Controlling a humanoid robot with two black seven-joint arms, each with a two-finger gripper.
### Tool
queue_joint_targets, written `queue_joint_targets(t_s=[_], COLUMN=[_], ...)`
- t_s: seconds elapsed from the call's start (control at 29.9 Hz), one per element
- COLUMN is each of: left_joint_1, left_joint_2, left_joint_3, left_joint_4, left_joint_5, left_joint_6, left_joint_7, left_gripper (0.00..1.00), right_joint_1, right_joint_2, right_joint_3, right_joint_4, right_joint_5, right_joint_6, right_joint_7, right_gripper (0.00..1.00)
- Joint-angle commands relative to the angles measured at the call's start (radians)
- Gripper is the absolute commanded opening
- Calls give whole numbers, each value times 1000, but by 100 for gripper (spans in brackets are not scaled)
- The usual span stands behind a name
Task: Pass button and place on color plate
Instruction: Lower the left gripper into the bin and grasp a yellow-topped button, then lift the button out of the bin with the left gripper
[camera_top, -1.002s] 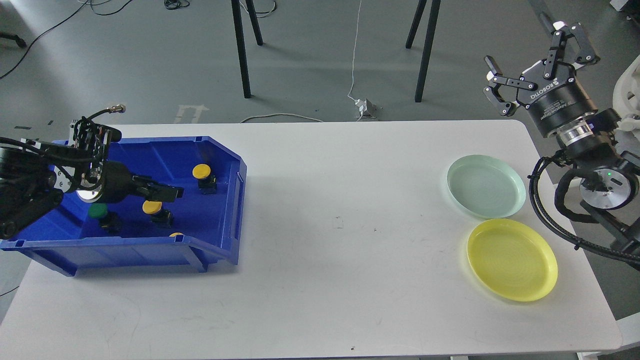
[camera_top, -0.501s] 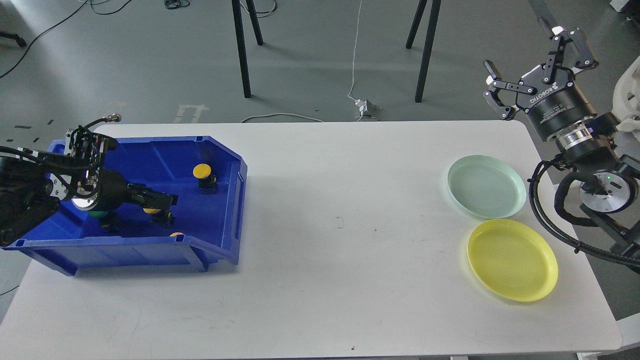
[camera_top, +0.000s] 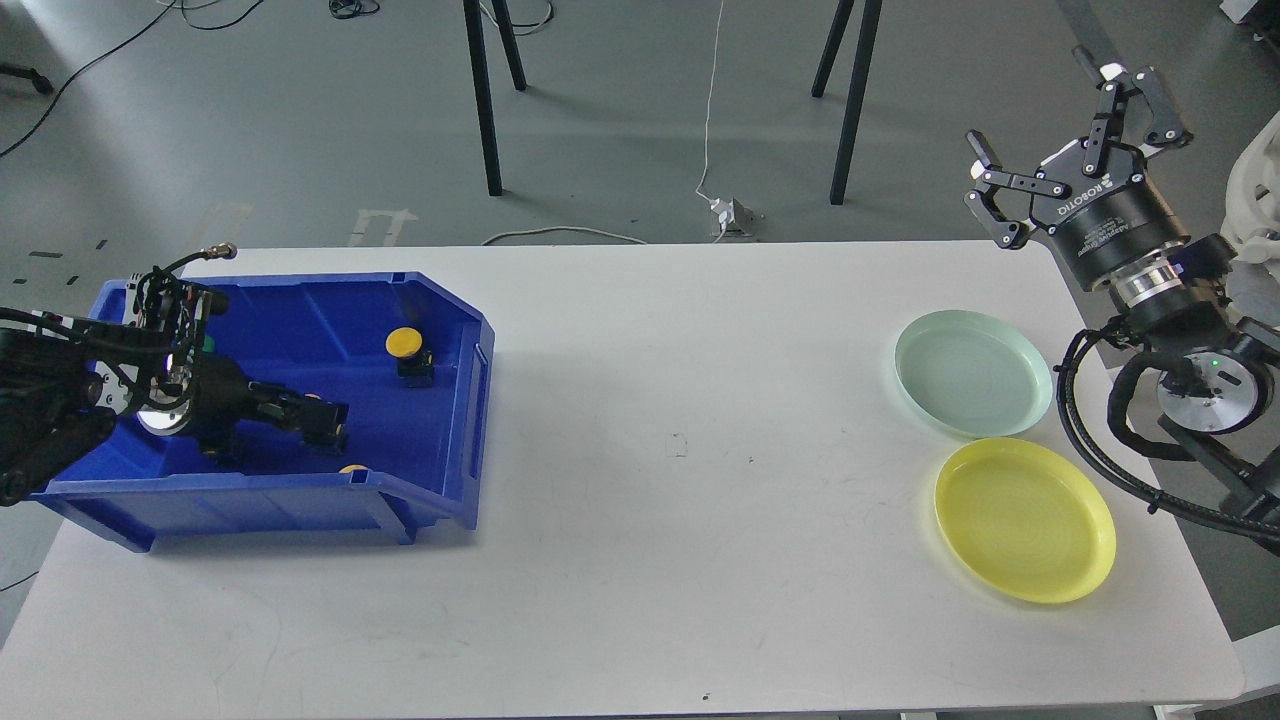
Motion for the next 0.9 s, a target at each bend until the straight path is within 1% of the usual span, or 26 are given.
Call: queue_joint_targets(t_s=[0.0, 0.1, 0.17, 0.37, 0.5, 0.57, 0.63, 0.74, 0.87], left_joint_1=[7, 7, 8, 10, 10, 11, 11, 11, 10], left_joint_2=[0, 0, 0, 0, 0, 2, 2, 0, 0], left_joint_3=[0, 0, 0, 0, 0, 0, 0, 0, 0], left_joint_4=[0, 0, 0, 0, 0, 0, 0, 0, 0], left_joint_5=[0, -1, -1, 0, 0, 0, 0, 0, 0], left_joint_6=[0, -2, -2, 0, 0, 0, 0, 0, 0], left_joint_7=[0, 0, 0, 0, 0, 0, 0, 0, 0], left_gripper=[87, 85, 78, 65, 62, 55, 44, 37, 20], right_joint_1=[-1, -1, -1, -6, -7, -9, -12, -14, -15], right_joint_2=[0, 0, 0, 0, 0, 0, 0, 0, 0], right_joint_3=[0, 0, 0, 0, 2, 2, 0, 2, 2], right_joint_4=[0, 0, 0, 0, 0, 0, 0, -2, -2], right_joint_5=[0, 0, 0, 0, 0, 0, 0, 0, 0], right_joint_6=[0, 0, 0, 0, 0, 0, 0, 0, 0], right_joint_7=[0, 0, 0, 0, 0, 0, 0, 0, 0], right_gripper=[99, 99, 99, 99, 99, 99, 99, 99, 99])
